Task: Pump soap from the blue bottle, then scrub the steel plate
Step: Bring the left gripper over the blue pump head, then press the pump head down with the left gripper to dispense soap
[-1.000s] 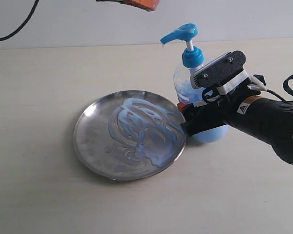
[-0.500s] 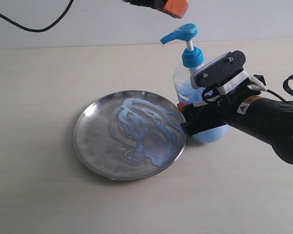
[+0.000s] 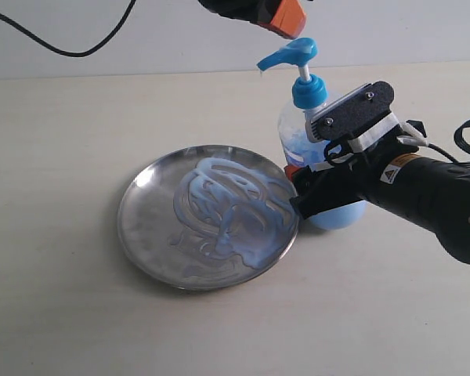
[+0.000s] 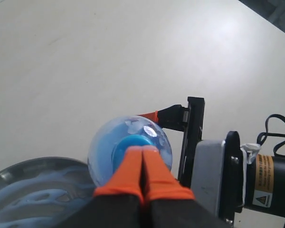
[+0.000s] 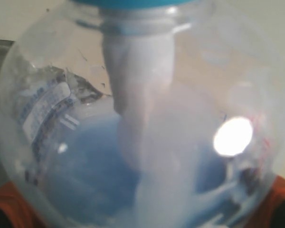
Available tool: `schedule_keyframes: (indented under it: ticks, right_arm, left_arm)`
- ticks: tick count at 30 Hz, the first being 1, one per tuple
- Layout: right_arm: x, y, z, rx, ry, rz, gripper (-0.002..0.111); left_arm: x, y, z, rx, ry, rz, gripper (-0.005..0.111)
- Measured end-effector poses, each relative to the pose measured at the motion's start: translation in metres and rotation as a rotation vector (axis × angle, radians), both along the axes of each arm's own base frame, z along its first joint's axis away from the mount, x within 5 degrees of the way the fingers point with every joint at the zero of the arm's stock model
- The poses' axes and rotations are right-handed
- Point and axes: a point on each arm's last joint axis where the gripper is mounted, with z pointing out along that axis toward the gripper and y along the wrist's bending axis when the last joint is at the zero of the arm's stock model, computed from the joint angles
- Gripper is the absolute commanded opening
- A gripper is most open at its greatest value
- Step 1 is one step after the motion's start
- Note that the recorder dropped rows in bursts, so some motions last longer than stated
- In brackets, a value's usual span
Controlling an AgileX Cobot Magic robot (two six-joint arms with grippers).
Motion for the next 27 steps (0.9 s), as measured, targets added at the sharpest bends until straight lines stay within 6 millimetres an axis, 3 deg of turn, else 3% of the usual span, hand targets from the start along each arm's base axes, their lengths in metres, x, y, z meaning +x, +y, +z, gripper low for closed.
schedule_keyframes:
  ticks: [10,27]
  right_arm:
    - [0.000,0.000,0.000,-0.001,0.004,0.001,0.000]
    - [0.000,0.000,0.000,-0.001,0.005,-0.001,0.000]
  left_arm:
    - [0.007,-0.006,-0.014,0.001,0.041,0.012,0.000]
    - [0.005,-0.007,-0.015,0.002,0.058,0.006,0.000]
